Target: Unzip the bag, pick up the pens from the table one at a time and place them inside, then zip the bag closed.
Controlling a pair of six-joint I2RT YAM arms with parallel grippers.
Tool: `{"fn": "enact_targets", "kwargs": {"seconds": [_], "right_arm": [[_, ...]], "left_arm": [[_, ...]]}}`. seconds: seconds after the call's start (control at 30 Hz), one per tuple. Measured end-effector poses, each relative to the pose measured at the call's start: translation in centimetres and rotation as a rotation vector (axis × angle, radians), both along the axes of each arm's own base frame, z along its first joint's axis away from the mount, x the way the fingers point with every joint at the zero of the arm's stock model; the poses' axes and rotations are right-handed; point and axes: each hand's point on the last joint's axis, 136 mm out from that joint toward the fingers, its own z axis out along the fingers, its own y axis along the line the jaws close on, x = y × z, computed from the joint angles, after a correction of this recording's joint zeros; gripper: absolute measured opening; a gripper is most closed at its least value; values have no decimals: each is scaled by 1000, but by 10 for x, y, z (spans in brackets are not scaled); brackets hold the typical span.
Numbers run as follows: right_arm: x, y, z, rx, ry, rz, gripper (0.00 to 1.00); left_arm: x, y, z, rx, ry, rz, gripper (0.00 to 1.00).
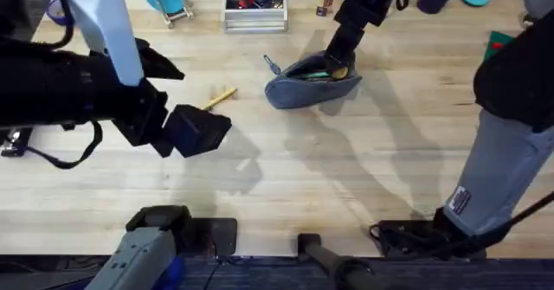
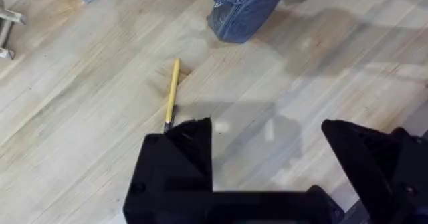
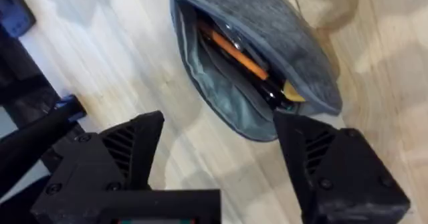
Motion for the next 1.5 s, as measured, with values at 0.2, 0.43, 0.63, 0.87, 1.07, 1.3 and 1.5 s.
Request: {"fn": "enact_targets", "kwargs": {"seconds": [0.2, 0.43, 0.63, 0.87, 1.07, 1.3, 1.5], "right_arm": [[-2, -6, 17, -27, -39, -65, 998], [-11, -12, 59, -6, -138, -131, 991], [-31, -23, 74, -22, -158, -172, 990], [-68, -42, 68, -82, -115, -203, 997], [-93, -55, 80, -82, -142, -250, 996], [-119, -77, 100, -58, -213, -341, 997], [-141, -105, 98, -100, -231, -463, 998]], "left_arm": [[0, 0, 0, 0, 0, 0, 993], [0, 0, 0, 0, 0, 0, 993], [0, 0, 0, 0, 0, 0, 993], [0, 0, 0, 0, 0, 0, 995], [0, 0, 0, 0, 0, 0, 994], [0, 0, 0, 0, 0, 0, 993], [0, 0, 0, 0, 0, 0, 992]]}}
